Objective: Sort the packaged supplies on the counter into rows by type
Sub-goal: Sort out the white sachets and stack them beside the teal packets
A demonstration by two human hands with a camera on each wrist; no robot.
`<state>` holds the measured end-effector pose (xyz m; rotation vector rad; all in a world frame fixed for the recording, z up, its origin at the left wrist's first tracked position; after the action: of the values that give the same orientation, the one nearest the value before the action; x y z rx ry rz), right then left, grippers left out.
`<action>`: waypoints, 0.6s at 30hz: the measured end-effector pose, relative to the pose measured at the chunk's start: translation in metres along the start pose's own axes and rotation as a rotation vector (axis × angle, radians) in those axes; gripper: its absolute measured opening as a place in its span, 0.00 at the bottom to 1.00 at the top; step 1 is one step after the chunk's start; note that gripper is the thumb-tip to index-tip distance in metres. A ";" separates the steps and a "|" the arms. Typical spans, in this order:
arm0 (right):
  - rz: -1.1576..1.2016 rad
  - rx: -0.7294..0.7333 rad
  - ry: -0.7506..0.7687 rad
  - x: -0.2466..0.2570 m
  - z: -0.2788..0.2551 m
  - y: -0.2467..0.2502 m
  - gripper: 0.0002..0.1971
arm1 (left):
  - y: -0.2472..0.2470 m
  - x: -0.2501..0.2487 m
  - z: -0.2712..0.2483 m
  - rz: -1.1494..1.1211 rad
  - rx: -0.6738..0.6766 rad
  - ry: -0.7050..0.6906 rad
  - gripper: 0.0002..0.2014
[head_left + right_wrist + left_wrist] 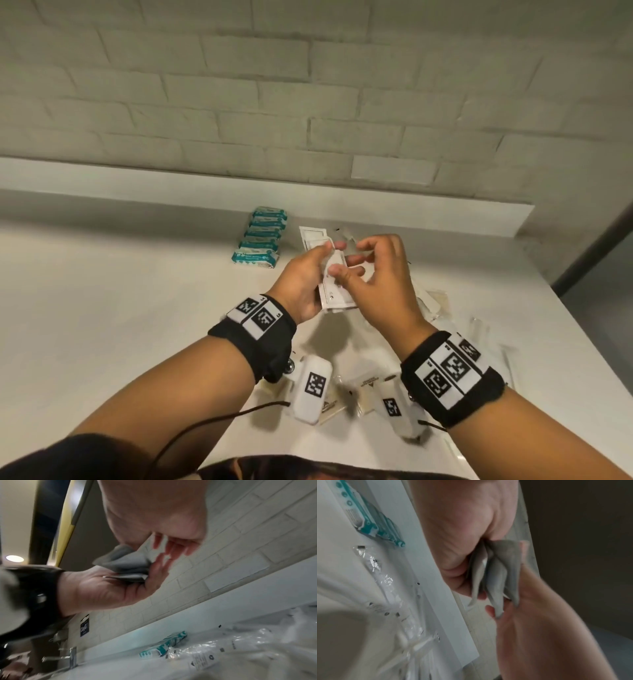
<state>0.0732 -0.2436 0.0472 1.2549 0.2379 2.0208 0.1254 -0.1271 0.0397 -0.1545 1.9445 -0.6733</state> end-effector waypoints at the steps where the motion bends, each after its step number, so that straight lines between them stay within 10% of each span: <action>1: -0.035 0.060 0.097 0.001 -0.005 0.003 0.27 | 0.002 -0.004 0.001 -0.011 -0.027 -0.013 0.15; 6: -0.262 0.308 0.221 0.011 -0.013 0.004 0.28 | -0.001 -0.013 -0.006 0.039 0.149 0.080 0.34; 11: -0.282 0.500 0.158 0.011 0.005 0.011 0.71 | -0.012 -0.004 -0.015 0.174 0.255 0.081 0.32; 18: -0.299 0.581 0.173 0.009 0.009 0.020 0.74 | -0.015 -0.003 -0.019 0.138 0.298 0.098 0.35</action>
<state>0.0688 -0.2541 0.0682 1.2776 1.0916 1.8535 0.1073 -0.1308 0.0558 0.1988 1.9019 -0.8815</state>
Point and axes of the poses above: each hand's wrist, its own z-axis towards the middle knuckle, its own y-axis out of the back of the hand, x = y × z, the point moved 1 cm from there along z, towards the middle knuckle, and after that the axes turned 3 degrees about -x, right-handed, at the moved point
